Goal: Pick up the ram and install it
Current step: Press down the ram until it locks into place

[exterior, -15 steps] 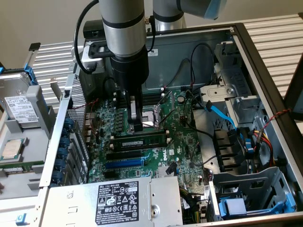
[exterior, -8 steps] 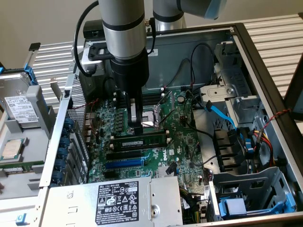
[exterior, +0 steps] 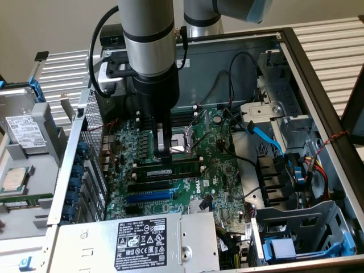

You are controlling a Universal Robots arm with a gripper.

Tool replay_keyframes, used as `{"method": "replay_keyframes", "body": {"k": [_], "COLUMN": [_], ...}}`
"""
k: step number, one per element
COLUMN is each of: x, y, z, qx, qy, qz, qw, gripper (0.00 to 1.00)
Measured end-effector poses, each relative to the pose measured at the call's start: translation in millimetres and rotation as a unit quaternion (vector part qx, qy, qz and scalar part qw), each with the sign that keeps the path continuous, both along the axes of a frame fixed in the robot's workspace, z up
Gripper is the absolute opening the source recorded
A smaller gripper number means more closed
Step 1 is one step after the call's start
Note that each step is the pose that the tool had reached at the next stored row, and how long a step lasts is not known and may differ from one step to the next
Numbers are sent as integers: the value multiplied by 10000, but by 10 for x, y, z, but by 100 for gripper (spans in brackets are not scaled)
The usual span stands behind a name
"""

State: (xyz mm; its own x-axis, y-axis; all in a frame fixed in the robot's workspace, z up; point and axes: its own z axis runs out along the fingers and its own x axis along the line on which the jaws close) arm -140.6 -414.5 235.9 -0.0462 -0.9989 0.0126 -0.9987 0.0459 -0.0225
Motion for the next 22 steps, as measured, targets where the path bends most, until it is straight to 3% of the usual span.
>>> {"method": "replay_keyframes", "body": {"k": [22], "x": [6], "y": [-2], "z": [-74], "qx": [18], "qy": [1], "qz": [150], "qw": [9999], "gripper": [10]}}
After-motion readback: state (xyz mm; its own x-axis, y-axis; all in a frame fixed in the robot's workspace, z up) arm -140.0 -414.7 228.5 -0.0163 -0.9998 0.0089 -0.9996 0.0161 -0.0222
